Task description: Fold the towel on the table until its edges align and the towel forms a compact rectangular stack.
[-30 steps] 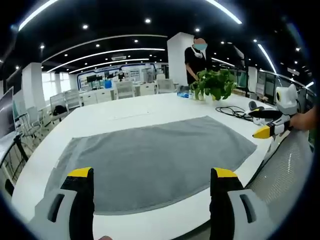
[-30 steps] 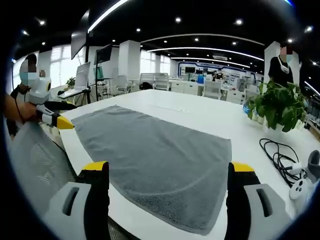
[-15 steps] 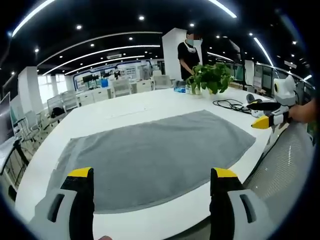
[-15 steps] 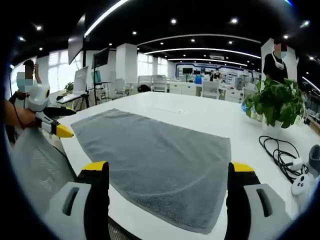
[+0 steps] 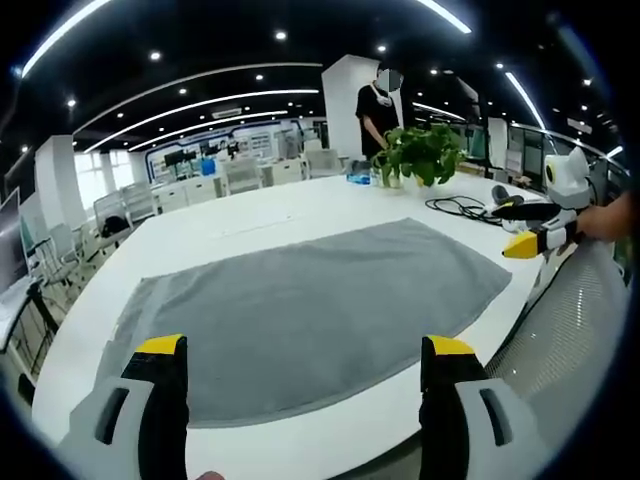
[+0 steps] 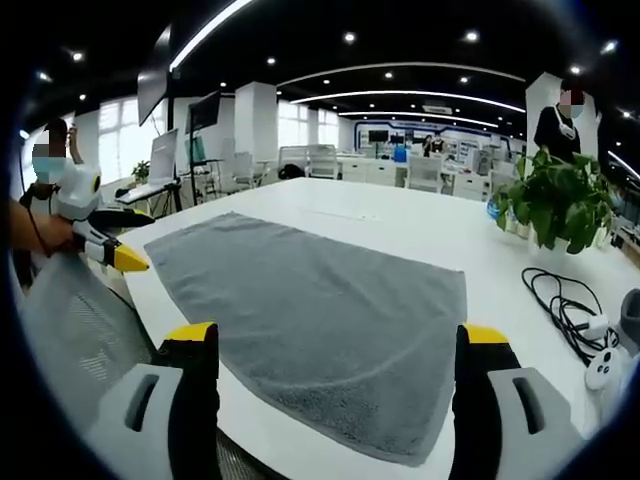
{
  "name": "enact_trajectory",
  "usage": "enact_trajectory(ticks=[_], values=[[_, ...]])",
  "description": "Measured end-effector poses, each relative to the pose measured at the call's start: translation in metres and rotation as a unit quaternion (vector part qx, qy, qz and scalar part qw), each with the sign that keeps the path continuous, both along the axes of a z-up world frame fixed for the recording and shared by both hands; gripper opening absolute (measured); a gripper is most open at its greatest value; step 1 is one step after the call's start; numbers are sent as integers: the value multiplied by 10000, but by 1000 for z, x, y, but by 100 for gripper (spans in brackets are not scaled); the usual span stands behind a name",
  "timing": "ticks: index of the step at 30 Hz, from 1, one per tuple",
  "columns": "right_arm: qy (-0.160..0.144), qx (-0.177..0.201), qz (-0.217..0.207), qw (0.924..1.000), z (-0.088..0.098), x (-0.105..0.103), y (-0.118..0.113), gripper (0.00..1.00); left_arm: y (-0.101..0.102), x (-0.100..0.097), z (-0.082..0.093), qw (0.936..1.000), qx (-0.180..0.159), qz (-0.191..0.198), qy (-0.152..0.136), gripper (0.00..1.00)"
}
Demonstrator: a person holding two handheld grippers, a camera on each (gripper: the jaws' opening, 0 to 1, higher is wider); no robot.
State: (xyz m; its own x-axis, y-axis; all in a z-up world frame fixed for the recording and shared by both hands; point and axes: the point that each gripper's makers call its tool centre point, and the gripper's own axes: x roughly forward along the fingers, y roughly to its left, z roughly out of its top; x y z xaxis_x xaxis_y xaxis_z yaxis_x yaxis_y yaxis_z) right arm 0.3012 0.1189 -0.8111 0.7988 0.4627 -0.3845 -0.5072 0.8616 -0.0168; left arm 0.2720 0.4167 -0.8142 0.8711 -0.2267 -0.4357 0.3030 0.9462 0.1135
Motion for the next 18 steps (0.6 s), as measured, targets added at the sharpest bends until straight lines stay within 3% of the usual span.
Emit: enact_trajectory(ticks=[18], values=[[21,-42,-17,10000,-2,2,-3,99,-5,0,-1,9997,110,-230,43,99]])
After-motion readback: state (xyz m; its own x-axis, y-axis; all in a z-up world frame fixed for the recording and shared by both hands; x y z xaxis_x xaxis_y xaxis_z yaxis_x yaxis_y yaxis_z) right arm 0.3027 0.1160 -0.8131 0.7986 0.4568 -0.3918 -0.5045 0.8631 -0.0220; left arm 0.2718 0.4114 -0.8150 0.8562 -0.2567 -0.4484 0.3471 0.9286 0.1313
